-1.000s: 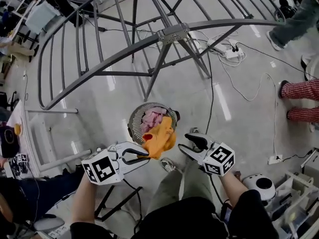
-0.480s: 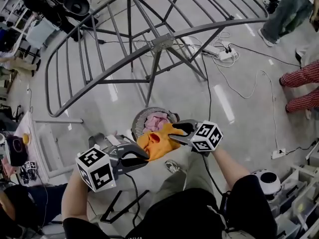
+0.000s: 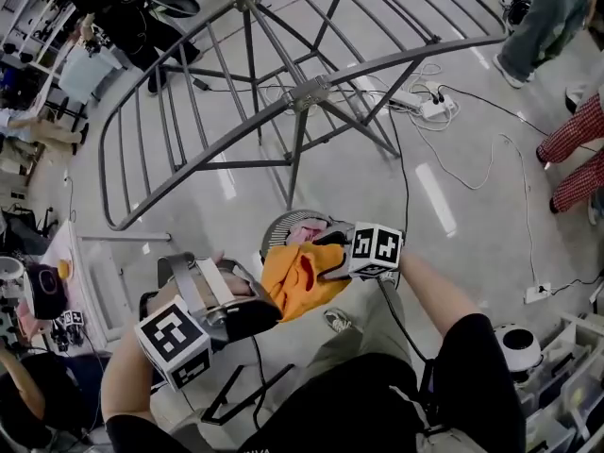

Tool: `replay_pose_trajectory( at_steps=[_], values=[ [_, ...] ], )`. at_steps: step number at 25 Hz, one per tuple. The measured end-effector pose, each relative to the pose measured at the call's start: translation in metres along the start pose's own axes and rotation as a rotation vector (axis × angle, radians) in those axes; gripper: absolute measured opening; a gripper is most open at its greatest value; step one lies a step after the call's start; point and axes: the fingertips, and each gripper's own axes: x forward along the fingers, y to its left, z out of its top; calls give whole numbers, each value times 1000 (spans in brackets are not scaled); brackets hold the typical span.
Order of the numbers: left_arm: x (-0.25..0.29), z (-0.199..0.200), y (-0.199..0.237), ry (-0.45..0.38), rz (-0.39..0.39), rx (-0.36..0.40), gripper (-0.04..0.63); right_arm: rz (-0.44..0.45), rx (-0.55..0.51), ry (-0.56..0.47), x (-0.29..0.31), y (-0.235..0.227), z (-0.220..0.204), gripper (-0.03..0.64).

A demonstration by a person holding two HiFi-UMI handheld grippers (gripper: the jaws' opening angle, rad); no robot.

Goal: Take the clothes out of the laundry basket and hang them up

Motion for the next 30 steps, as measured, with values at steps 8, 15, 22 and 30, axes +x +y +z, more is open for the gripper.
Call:
replay_pose_trajectory(
  at_steps=[8,15,22,30],
  values=[
    [-32,20,5,7,22,84,20,222,-201,21,15,42,41,200],
    [-40,-17,43,32,172,-91,21,95,-37,-35,-29,10,34,40],
    [-40,-63,97,59,434,-338,21,-232,152,-83,-119,-31,27,38],
    [-54,-99,185,52,764,-568,21,-588,265,-166,-258,-53,43,37]
  ],
)
